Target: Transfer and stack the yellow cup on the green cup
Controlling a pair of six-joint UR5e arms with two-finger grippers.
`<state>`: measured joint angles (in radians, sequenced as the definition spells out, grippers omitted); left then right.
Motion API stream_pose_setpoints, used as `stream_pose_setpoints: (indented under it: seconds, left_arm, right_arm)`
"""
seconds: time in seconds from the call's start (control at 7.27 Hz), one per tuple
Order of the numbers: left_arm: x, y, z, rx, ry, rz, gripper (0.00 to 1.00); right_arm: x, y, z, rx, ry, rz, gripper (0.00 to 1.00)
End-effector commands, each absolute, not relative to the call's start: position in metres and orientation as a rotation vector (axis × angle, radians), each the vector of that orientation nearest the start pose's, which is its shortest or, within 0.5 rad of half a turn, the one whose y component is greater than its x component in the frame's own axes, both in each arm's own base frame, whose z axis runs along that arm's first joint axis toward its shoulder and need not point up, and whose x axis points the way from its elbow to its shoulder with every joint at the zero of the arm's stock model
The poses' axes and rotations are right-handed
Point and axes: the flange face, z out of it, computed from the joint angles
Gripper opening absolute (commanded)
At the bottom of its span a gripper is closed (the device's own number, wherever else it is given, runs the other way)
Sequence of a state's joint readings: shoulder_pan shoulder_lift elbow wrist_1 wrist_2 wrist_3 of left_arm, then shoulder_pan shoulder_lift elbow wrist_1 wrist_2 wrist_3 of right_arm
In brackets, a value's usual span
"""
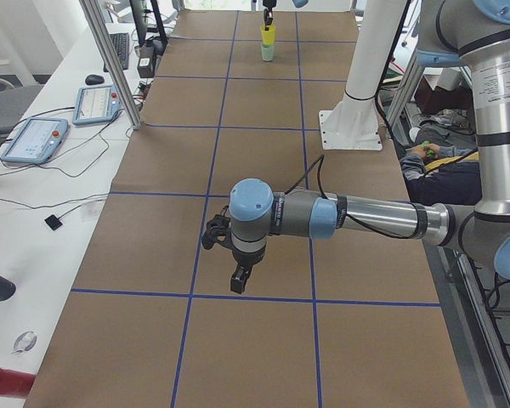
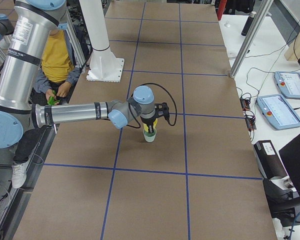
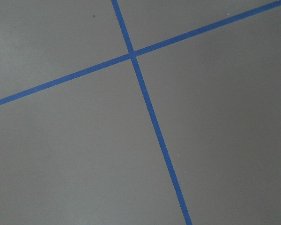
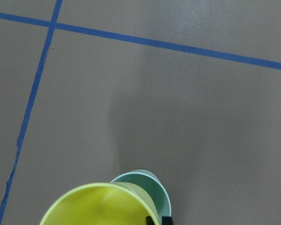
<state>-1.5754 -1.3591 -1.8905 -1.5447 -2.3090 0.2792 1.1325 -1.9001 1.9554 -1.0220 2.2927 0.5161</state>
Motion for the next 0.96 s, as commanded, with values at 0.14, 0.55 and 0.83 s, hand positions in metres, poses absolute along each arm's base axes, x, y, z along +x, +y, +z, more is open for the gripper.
stream_pose_setpoints:
  seconds: [0.14, 0.55, 0.83]
  left_arm:
    - [-0.068, -0.406, 0.6, 0.183, 0.723, 0.292, 1.0]
    - [-0.068, -0.406, 0.6, 0.185, 0.721, 0.293, 1.0]
    - [-0.068, -0.406, 0.601, 0.182, 0.722, 0.292, 1.0]
  right_arm:
    - [-0.1, -0.363, 0.558, 0.187, -0.863, -0.134, 0.0]
    - [-0.097, -0.362, 0.564, 0.191, -0.84, -0.126, 0.0]
    - [-0.102, -0.368, 0.559, 0.2, -0.846, -0.129, 0.0]
